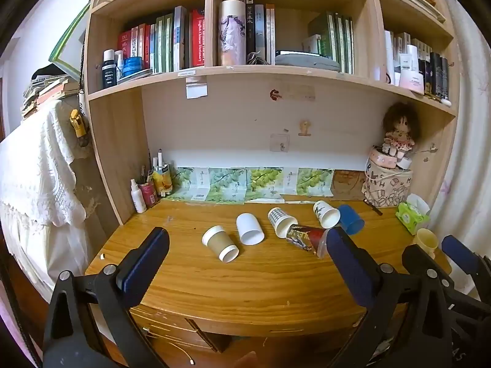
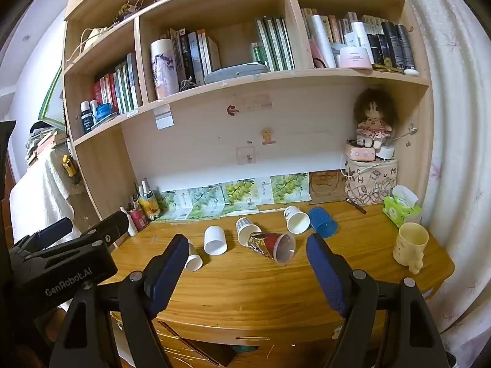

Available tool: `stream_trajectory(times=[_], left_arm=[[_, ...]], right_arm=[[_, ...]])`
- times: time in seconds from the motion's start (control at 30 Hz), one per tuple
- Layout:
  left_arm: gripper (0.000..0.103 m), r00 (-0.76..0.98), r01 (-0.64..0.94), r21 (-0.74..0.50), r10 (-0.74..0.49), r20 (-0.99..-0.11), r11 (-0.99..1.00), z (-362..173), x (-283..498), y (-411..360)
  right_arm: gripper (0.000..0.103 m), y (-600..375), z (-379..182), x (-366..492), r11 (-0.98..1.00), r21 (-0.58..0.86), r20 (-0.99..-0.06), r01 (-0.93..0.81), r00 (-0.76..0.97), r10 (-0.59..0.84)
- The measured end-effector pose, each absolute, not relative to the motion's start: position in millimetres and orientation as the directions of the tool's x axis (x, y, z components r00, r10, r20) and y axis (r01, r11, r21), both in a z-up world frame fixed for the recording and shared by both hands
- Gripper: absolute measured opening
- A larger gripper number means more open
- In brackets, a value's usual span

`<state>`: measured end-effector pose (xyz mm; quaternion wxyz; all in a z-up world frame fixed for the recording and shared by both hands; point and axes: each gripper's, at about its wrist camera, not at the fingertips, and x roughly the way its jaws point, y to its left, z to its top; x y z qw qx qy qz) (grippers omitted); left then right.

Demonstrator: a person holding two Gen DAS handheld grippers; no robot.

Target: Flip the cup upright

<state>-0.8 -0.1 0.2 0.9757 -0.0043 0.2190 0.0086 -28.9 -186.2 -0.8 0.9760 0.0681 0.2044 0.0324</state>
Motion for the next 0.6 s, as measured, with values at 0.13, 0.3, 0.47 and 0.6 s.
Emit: stream_trajectory(times=[0.13, 0.3, 0.47, 0.6], left_arm=[[0.102, 0.898, -0.021, 0.006, 0.022, -0.439, 1.0, 0.5, -0.1, -1.4], [0.102, 0.896, -0.026, 0.001, 0.023, -0.443, 1.0, -2.6, 12.0, -2.1], [0.102, 0.9, -0.025, -0.016, 0.016, -0.436, 1.0, -3.6, 18.9, 5.9], [0.102, 0.9, -0.015, -0.027, 0.002, -0.435, 1.0, -4.5, 22.0, 10.4]], right_arm=[[0.08, -187.1, 0.9, -27.1, 0.987, 0.156, -0.396, -0.041, 0.913, 0.1], [0.08, -183.1, -1.1, -19.3, 0.988, 0.149, -0.396, -0.044, 0.913, 0.101], [0.08, -180.1, 0.8, -12.6, 0.989, 0.144, -0.4, -0.046, 0.911, 0.101], [0.08, -178.0, 1.7, -9.1, 0.99, 0.136, -0.397, -0.046, 0.913, 0.097]])
